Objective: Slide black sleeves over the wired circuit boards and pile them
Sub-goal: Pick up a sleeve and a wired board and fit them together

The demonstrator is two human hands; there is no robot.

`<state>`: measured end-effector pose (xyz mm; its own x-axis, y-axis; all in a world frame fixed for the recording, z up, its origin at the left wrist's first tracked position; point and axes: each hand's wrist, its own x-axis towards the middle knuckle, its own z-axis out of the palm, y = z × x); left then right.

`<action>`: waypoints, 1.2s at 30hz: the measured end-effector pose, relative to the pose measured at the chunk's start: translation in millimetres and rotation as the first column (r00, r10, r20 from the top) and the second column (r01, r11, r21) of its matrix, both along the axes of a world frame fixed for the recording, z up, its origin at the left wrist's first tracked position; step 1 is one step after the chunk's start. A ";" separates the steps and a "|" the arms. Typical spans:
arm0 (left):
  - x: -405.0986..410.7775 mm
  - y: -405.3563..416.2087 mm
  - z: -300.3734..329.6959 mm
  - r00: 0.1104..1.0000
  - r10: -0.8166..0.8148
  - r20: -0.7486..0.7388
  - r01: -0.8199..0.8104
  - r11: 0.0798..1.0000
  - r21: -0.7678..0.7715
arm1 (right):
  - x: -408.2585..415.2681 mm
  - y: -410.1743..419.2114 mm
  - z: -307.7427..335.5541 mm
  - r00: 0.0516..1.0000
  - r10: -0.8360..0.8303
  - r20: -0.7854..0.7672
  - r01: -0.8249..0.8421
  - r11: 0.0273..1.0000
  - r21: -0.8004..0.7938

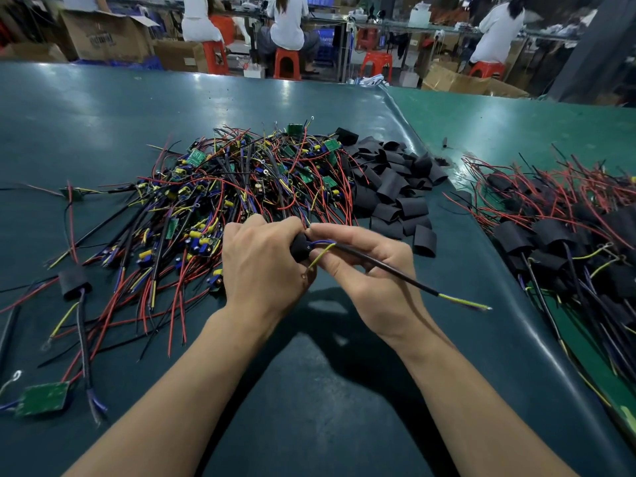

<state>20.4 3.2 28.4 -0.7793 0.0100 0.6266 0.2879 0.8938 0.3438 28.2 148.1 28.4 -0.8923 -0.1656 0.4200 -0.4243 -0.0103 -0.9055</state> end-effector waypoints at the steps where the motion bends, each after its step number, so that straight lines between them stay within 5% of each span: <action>1: -0.2 -1.1 0.9 1.000 -0.004 0.013 0.004 1.000 0.014 | 0.8 -0.6 -1.8 1.000 -0.013 -0.017 0.014 0.998 0.054; 4: 0.8 -0.6 1.6 0.999 -0.034 0.017 0.034 0.999 -0.012 | 0.6 0.1 -6.3 0.993 -0.070 -0.098 0.089 0.975 0.206; 11: -4.3 -2.7 1.3 0.999 -0.022 0.046 0.022 1.000 0.000 | -5.6 2.6 -3.8 1.000 -0.020 -0.009 0.021 0.990 0.138; 17: -5.6 1.2 0.0 0.947 -0.266 0.178 0.279 0.959 -0.050 | -12.5 11.9 -3.7 0.995 0.001 0.100 -0.027 0.965 0.261; 20: -6.4 -0.4 -2.1 0.992 -0.123 0.016 0.124 0.987 -0.104 | -15.4 16.0 -0.2 0.994 -0.050 0.099 0.037 0.991 0.131; 22: -7.5 -2.4 -1.2 0.994 -0.022 -0.112 0.017 0.999 -0.043 | -19.7 24.1 5.4 0.980 -0.154 0.129 0.168 0.980 -0.106; 26: -8.2 -0.7 -6.3 0.987 -0.061 -0.149 0.062 0.998 0.003 | -34.5 55.6 16.7 0.884 -0.323 0.338 0.460 0.729 -0.507; 31: -8.0 3.4 -8.3 0.990 -0.065 -0.126 0.065 0.998 0.001 | -42.7 96.6 13.1 0.813 -0.191 0.550 0.581 0.222 -0.783; 33: -9.1 1.9 -9.2 0.994 -0.038 -0.098 0.036 0.999 -0.026 | -43.3 99.9 9.4 0.808 -0.148 0.571 0.589 0.166 -0.791; 36: -10.2 0.4 -13.5 0.999 0.042 0.033 -0.040 0.996 -0.075 | -44.1 90.9 8.8 0.798 -0.132 0.588 0.602 0.223 -0.767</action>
<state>10.3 3.6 14.9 -0.8013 0.0233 0.5978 0.2397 0.9281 0.2851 -15.9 239.0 37.2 -0.8244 0.4862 -0.2896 -0.3177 -0.8212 -0.4740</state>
